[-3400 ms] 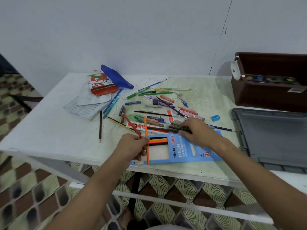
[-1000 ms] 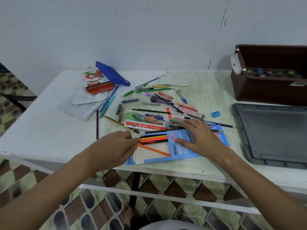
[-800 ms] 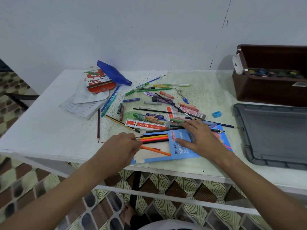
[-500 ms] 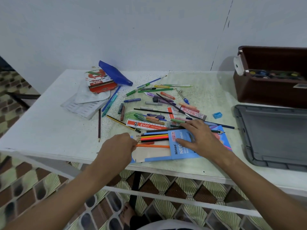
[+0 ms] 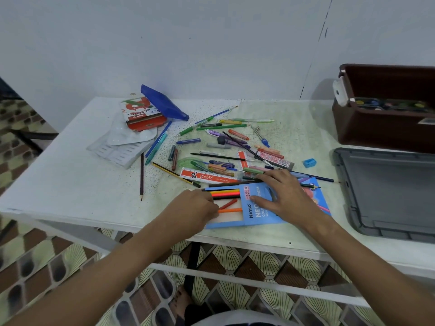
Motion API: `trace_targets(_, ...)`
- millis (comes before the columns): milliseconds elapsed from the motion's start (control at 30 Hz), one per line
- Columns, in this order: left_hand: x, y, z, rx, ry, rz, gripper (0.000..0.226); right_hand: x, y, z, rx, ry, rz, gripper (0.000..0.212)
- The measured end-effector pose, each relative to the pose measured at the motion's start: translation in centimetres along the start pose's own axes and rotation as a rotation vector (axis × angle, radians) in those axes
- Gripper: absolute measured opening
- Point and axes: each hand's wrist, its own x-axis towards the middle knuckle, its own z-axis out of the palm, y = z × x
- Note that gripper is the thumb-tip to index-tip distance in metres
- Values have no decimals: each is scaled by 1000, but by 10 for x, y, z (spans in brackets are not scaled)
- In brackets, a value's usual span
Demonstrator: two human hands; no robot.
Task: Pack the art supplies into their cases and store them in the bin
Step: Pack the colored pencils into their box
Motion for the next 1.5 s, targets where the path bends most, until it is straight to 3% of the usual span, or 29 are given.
trace_targets(100,11,11,-1,-218,81,-153,22,0,1,0,-2,-12,10,75)
trace_targets(367,7,26,1,-344,103,-146,29,-1,1,0,14,3,12,75)
trace_targets(500,-8,12,-5,-324,-30,-255,31,0,2,0,12,-2,11,77)
trace_targets(667,-6,8,-12,-259,-189,-157,26,0,1,-2,19,-13,12,78)
trace_targets(800,3,-2,-17,-332,-226,-194,25,0,1,-1,19,-7,18,78)
trace_targets(967,14,11,-11,-109,-94,-141,25,1,2,-1,35,-5,35,76)
trace_targets(1100,16,19,0,90,59,-3,31,4,5,-4,82,-11,9,68)
trace_targets(1233,16,9,8,34,132,17,44,7,5,-8,116,-28,-30,63)
trace_targets(1367,18,6,9,-211,193,-57,15,4,8,-2,103,-42,-13,73)
trace_targets(1500,10,10,12,-356,115,-134,31,4,8,-2,98,-37,-5,71)
